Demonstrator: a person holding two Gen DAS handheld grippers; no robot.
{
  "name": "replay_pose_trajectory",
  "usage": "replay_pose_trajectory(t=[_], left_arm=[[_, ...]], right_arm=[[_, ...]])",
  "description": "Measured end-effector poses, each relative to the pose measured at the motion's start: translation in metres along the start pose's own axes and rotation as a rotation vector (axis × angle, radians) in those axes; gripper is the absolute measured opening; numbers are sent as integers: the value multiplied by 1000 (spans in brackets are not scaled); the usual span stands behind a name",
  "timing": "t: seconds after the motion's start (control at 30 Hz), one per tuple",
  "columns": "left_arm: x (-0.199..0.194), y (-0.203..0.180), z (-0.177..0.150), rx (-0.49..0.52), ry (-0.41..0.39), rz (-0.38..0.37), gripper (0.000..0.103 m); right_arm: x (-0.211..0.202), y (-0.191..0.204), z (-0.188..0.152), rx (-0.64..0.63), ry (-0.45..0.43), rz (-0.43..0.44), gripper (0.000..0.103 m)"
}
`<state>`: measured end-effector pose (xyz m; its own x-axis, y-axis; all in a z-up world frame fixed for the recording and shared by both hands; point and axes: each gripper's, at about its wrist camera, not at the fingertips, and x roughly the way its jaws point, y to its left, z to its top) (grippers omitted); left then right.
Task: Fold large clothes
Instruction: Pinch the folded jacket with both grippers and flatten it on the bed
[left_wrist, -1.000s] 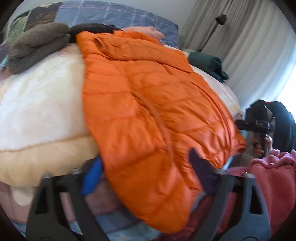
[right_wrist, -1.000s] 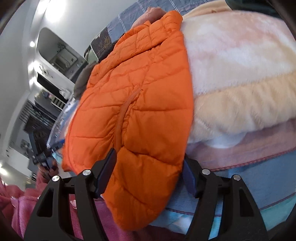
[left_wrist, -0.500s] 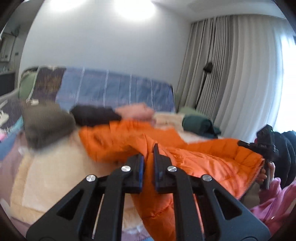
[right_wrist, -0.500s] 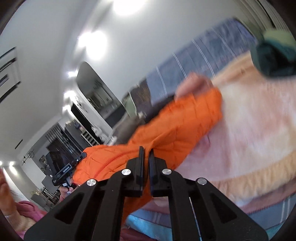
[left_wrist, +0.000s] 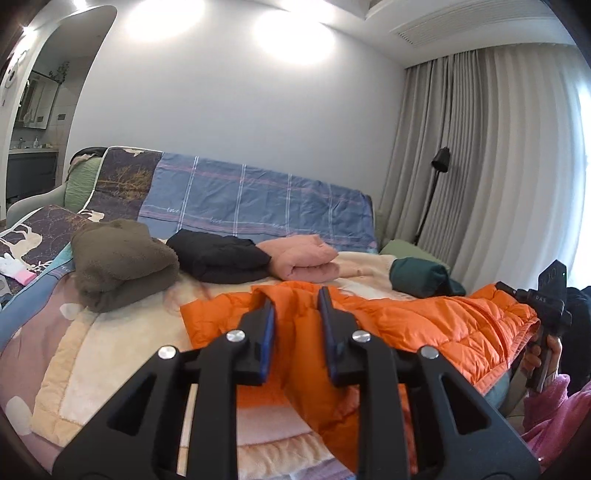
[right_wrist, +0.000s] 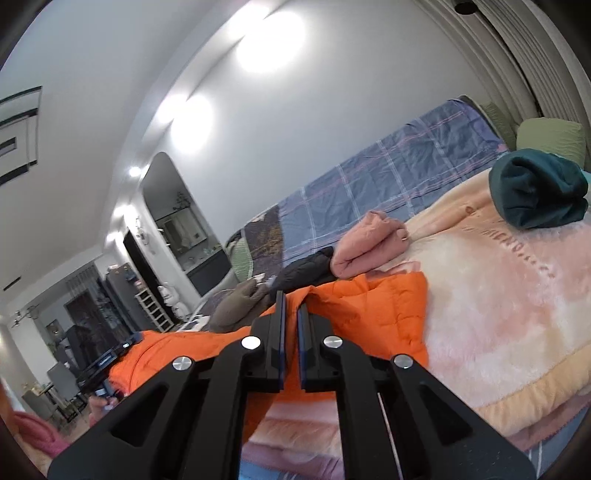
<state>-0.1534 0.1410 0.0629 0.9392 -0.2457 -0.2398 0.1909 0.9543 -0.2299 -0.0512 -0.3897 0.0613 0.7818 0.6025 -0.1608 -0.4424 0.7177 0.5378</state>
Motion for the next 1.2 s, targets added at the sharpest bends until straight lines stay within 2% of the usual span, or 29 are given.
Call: replay_pose_trajectory(t=[0.37, 0.53, 0.67, 0.73, 0.8, 0.87, 0.93, 0.97, 1.0, 1.07, 1.1, 1.13, 1.2], left_arm=[[90, 26, 15, 3, 53, 100, 23], [138, 41, 5, 5, 117, 158, 23], [175, 58, -12, -1, 189, 198, 27], [193, 70, -23, -26, 227, 213, 30], [205, 81, -32, -56, 252, 230, 43], [212, 89, -40, -80, 259, 245, 50], [215, 93, -44, -94, 261, 246, 53], [214, 94, -45, -95, 258, 248, 57], [212, 95, -45, -91, 252, 264, 64], [206, 94, -42, -85, 237, 275, 68], [202, 93, -39, -83, 227, 278, 71], [193, 91, -35, -81, 206, 288, 73], [177, 85, -28, -67, 164, 297, 75]], right_arm=[[88, -28, 12, -33, 43, -123, 5], [121, -45, 6, -28, 81, -189, 5], [152, -66, -6, -24, 138, -267, 5], [162, -76, -12, -24, 156, -295, 5], [171, -84, -16, -16, 168, -312, 6], [179, -92, -22, -7, 189, -330, 7], [181, -97, -26, 3, 203, -337, 14], [181, -99, -26, 8, 203, -338, 17], [179, -99, -27, 14, 200, -337, 24], [166, -98, -22, 31, 163, -327, 37], [158, -96, -18, 37, 140, -319, 48], [150, -93, -14, 40, 114, -312, 52], [132, -83, -7, 19, 71, -294, 53]])
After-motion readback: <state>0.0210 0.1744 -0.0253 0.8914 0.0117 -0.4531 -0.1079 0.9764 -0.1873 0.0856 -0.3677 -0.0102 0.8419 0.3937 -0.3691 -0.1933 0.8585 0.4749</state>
